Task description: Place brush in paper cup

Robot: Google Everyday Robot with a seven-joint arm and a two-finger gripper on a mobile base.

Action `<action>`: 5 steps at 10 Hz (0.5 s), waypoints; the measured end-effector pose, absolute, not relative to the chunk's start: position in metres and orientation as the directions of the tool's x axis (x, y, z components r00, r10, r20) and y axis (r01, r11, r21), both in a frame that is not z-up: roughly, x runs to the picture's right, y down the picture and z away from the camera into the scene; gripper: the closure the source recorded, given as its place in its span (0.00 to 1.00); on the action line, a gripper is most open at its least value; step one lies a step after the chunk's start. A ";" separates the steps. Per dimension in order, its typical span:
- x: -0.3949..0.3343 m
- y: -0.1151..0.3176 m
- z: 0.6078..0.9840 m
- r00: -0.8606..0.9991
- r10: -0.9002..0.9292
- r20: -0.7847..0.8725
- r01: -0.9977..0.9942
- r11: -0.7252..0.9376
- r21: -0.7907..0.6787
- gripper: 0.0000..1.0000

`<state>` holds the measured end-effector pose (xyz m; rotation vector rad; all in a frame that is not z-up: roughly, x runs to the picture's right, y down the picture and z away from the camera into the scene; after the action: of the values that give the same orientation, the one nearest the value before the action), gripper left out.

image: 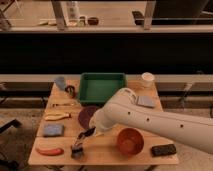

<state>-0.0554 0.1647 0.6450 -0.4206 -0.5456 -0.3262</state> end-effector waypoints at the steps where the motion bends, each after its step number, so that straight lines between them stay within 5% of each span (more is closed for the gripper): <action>1: -0.057 0.155 0.633 0.802 -0.202 0.563 0.410 0.871 -0.271 1.00; 5: -0.057 0.104 0.571 0.788 -0.283 0.547 0.427 0.892 -0.153 1.00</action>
<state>-0.0573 0.1039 0.5714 -0.2764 -0.5412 -0.3876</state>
